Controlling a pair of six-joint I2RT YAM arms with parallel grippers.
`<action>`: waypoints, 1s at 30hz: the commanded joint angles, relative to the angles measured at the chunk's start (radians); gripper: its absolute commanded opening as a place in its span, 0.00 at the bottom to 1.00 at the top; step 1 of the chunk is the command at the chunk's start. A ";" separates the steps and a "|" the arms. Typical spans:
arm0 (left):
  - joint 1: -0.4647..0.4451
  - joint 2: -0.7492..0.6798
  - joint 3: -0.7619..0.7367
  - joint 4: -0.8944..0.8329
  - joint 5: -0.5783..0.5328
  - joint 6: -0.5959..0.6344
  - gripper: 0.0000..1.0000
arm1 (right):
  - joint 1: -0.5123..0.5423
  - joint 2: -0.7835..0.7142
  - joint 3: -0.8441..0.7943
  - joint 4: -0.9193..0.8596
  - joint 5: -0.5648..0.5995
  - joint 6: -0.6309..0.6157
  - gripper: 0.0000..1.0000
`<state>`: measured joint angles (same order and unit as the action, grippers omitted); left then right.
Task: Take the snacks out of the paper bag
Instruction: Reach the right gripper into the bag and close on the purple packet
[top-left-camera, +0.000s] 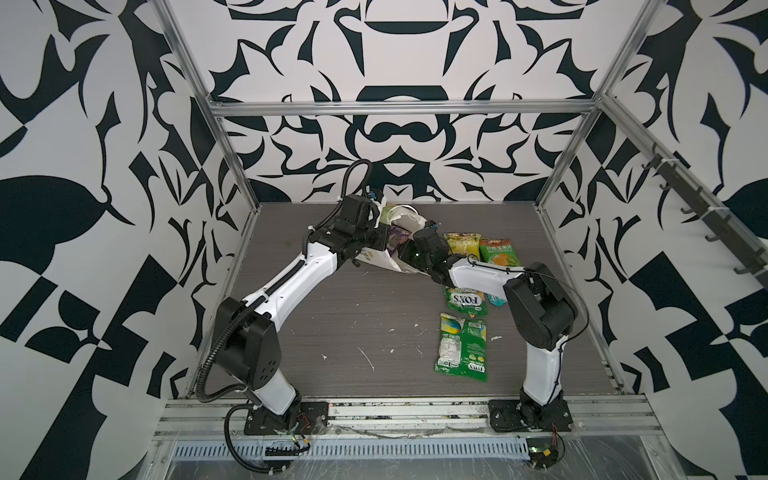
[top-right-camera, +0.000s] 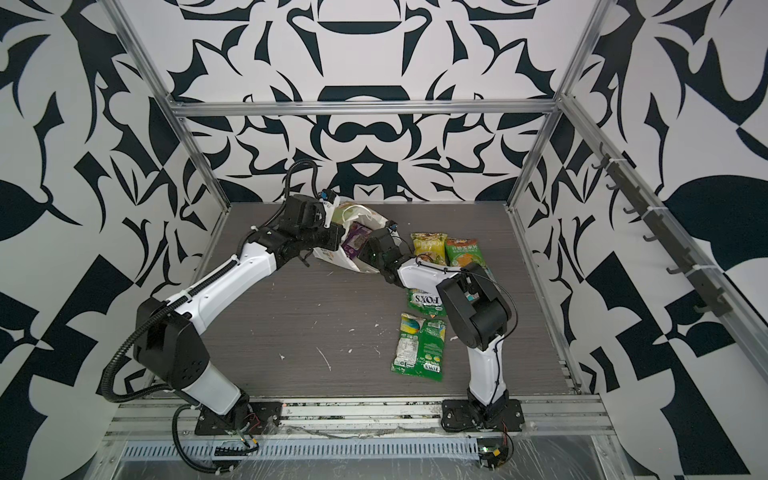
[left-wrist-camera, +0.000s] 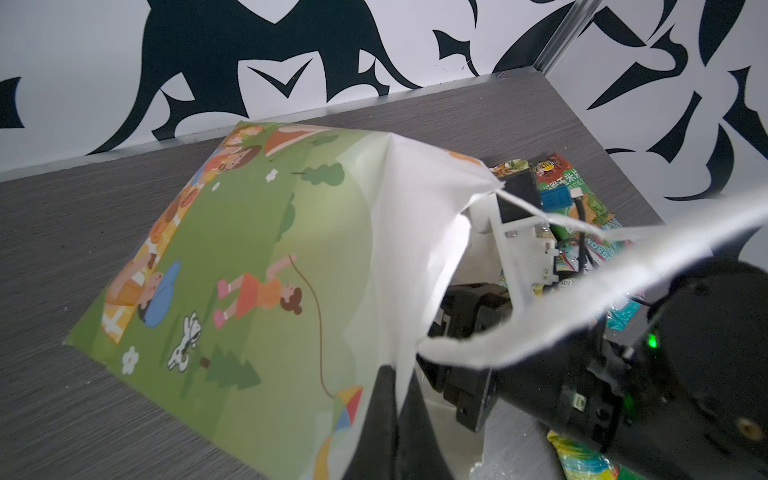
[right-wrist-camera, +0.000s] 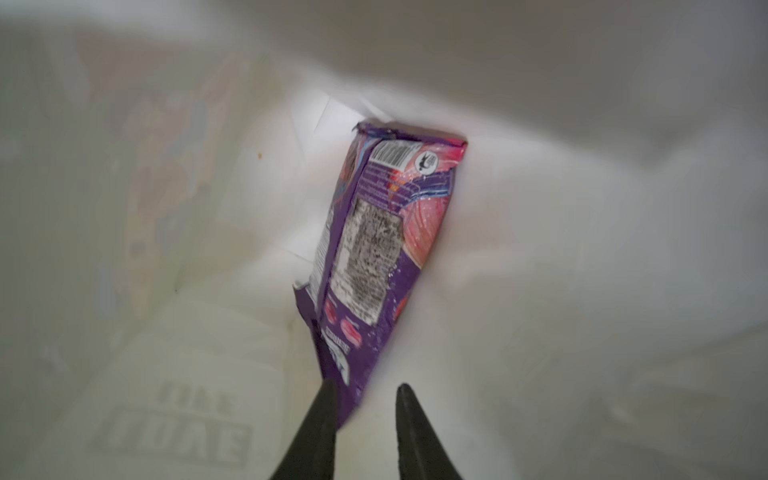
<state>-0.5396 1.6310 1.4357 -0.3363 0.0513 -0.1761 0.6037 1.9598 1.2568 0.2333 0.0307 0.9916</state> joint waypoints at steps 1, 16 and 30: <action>-0.007 0.010 0.045 -0.008 0.031 -0.014 0.00 | -0.002 -0.001 0.012 0.080 -0.005 0.055 0.34; -0.008 0.017 0.045 -0.005 0.006 -0.023 0.00 | 0.067 -0.103 -0.267 0.499 -0.061 -0.302 0.19; -0.020 0.019 0.050 -0.012 0.037 -0.009 0.00 | -0.008 0.076 0.033 0.119 -0.091 -0.165 0.26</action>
<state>-0.5468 1.6451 1.4494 -0.3416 0.0536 -0.1829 0.6163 2.0270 1.2163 0.4511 -0.0666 0.7830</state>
